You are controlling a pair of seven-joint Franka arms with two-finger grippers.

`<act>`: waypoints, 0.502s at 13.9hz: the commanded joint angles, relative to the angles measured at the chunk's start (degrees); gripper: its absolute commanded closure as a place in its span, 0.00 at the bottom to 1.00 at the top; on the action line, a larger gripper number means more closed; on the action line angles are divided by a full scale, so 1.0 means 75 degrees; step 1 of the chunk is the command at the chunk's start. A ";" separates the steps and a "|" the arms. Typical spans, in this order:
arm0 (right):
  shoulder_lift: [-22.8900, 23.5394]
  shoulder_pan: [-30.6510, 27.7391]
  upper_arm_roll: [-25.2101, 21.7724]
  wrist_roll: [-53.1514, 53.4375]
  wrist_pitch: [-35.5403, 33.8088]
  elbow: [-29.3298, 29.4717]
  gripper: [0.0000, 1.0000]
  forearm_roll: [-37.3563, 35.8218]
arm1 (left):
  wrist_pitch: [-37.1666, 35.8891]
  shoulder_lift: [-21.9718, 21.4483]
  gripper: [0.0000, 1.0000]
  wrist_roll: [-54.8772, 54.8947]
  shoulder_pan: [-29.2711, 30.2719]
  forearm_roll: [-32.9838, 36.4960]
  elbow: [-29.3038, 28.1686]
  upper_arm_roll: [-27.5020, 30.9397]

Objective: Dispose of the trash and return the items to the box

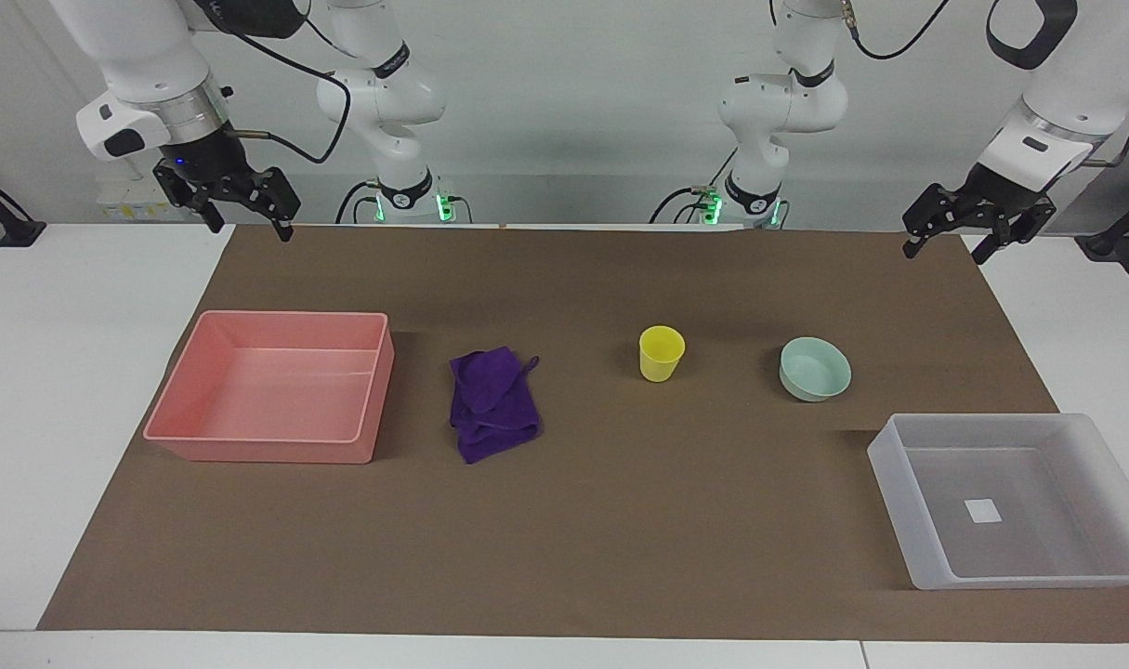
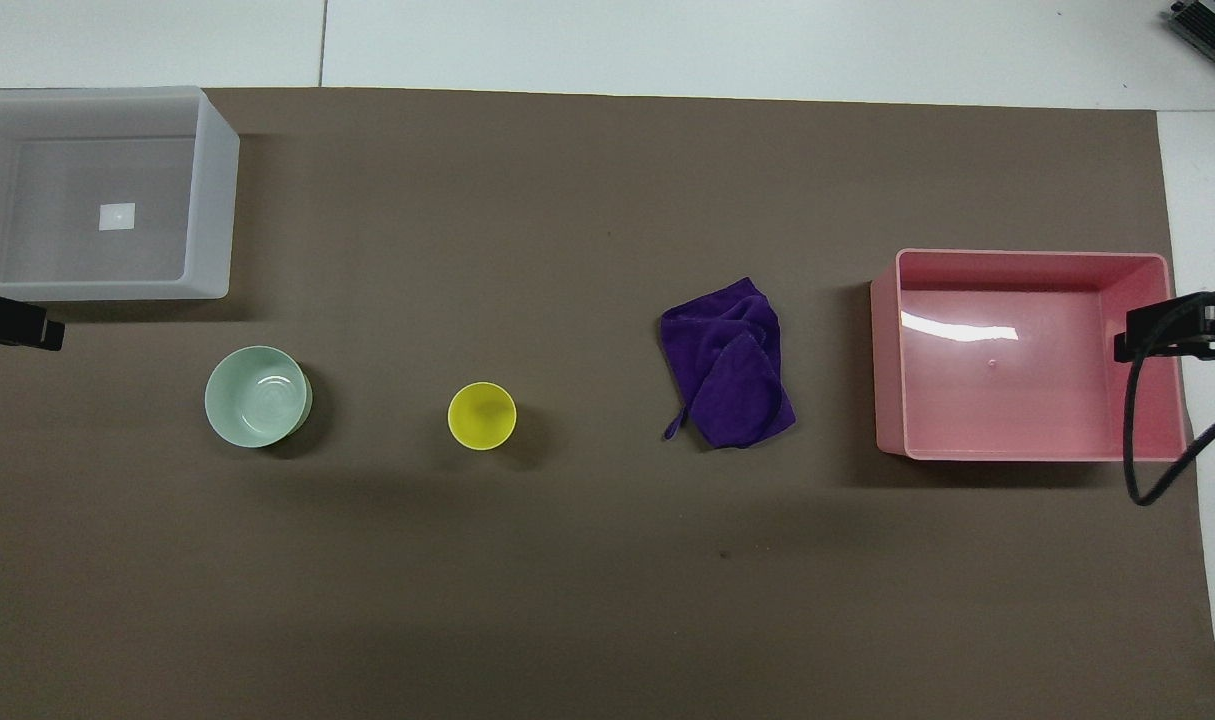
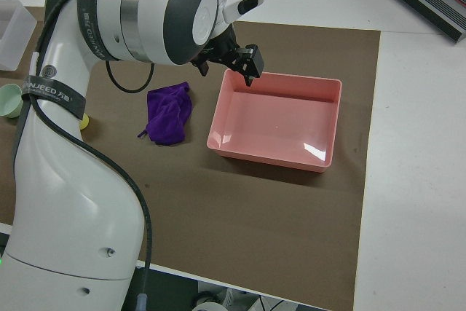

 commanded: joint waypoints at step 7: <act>-0.0214 -0.0028 0.0069 -0.0026 0.0258 -0.0275 0.00 -0.0023 | -0.0093 -0.0064 0.00 -0.0022 0.0029 0.0156 -0.0068 -0.0028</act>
